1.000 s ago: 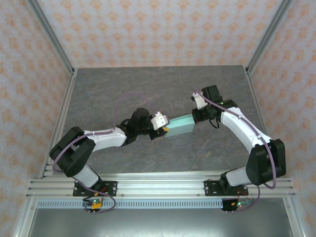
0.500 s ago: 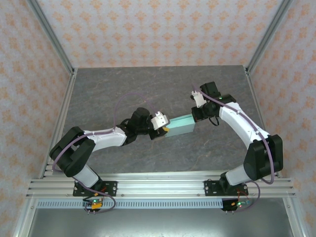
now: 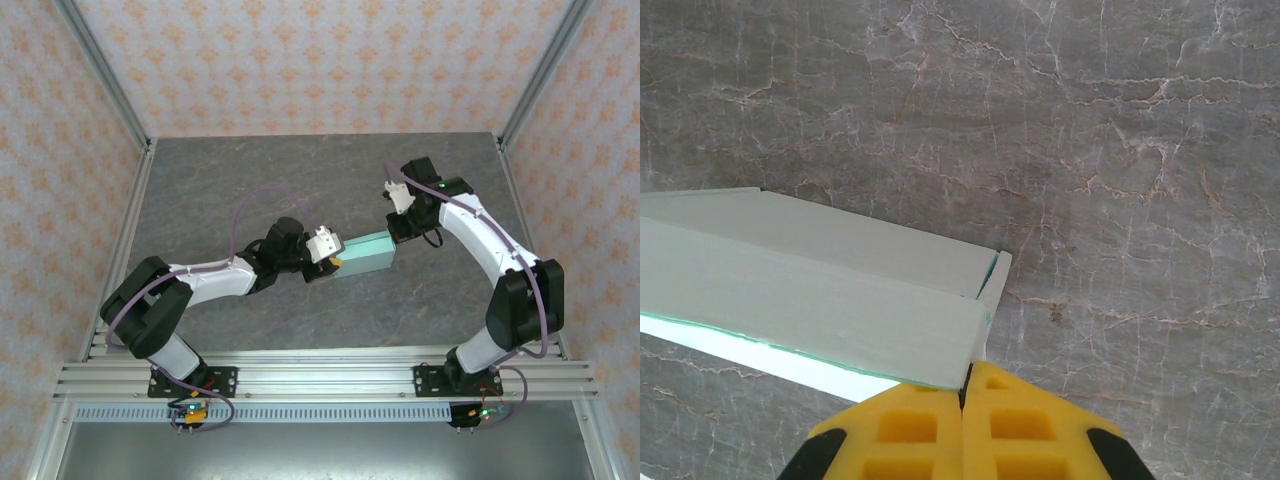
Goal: Fold the paper box
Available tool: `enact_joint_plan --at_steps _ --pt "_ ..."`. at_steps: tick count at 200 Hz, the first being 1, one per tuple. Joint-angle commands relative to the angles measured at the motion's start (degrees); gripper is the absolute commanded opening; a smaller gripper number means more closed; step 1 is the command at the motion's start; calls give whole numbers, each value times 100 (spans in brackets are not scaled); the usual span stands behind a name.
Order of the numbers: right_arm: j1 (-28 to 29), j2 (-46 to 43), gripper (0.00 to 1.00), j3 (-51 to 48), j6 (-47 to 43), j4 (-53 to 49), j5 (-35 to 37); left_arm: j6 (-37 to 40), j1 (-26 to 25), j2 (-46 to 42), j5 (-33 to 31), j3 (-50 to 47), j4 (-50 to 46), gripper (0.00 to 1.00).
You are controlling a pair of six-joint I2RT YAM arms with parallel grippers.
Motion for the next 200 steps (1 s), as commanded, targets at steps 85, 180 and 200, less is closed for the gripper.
enact_joint_plan --at_steps 85,180,200 --pt "278 95 2 -125 871 303 -626 118 -102 183 105 184 -290 32" --pt "283 -867 2 -1697 668 1540 -426 112 -102 260 33 207 -287 31" --pt "285 -1064 2 -1912 668 1617 -382 111 -109 269 -1 204 -292 31"
